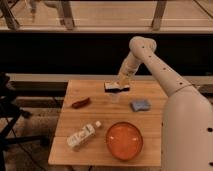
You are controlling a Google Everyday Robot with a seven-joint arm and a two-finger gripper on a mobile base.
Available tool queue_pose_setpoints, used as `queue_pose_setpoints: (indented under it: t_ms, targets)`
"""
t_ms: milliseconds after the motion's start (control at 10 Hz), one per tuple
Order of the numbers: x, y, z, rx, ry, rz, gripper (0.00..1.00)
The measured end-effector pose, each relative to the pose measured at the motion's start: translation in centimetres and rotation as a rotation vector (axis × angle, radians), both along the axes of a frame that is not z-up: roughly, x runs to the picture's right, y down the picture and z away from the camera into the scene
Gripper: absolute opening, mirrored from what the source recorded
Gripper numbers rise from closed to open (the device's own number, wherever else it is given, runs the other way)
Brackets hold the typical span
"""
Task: Place the eraser in the ceramic cup
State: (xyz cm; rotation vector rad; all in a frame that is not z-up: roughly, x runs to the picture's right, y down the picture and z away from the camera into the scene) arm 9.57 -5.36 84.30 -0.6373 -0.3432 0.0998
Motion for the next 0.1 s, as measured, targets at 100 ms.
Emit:
queue_pose_setpoints:
  t_ms: [100]
  targets:
    - [-0.29, -0.09, 0.16, 0.002, -0.006, -0.001, 0.80]
